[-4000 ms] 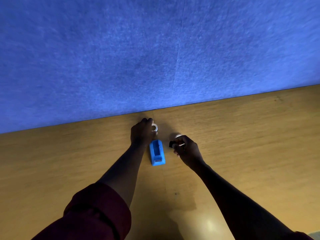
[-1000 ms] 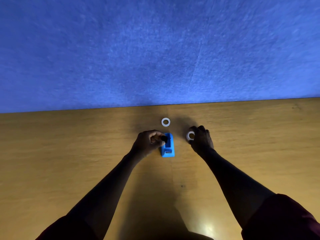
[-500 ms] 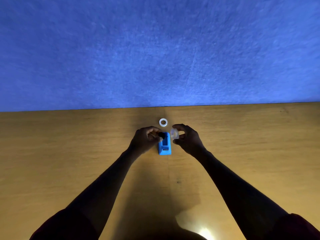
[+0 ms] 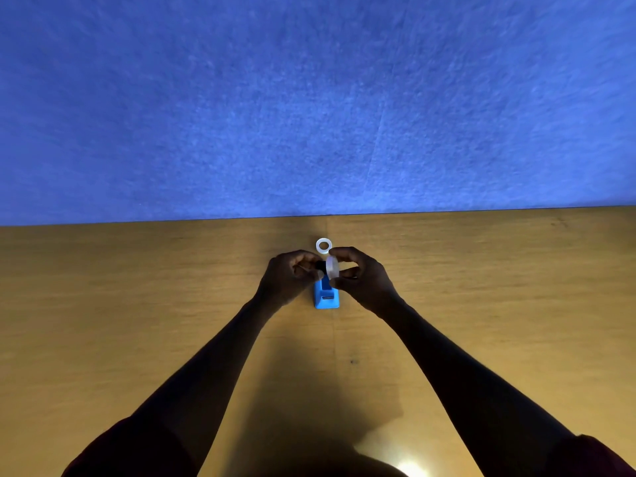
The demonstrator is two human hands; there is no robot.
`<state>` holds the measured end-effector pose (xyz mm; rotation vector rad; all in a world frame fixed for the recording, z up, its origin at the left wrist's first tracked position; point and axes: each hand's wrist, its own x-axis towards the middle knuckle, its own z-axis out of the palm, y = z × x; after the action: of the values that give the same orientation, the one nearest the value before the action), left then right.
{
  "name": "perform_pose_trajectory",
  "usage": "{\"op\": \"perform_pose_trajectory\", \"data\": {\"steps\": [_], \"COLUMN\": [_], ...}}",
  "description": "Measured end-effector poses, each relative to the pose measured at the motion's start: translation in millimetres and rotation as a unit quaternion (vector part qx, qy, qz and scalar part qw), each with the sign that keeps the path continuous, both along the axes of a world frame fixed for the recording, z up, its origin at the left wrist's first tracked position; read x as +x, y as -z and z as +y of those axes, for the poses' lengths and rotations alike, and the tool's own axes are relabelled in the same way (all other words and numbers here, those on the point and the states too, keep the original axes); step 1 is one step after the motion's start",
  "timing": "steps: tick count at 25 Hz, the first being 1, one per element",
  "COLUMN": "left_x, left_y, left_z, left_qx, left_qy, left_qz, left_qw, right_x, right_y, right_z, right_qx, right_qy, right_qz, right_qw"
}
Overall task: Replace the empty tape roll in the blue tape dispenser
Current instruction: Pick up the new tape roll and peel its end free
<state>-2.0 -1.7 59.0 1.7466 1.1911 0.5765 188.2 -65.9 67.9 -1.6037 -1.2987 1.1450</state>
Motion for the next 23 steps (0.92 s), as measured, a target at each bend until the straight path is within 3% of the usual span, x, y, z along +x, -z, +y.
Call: {"op": "perform_pose_trajectory", "data": {"steps": [23], "left_x": [-2.1], "left_y": [-2.2], "left_z": [4.2], "left_qx": [-0.076], "left_qy": [0.031], "left_qz": [-0.078], "left_qw": [0.994], "right_x": [-1.0], "right_y": [3.5], "right_z": [0.8], "right_qx": [-0.008], "right_qy": [-0.017], "right_qz": [0.039], "right_qw": [0.999]}}
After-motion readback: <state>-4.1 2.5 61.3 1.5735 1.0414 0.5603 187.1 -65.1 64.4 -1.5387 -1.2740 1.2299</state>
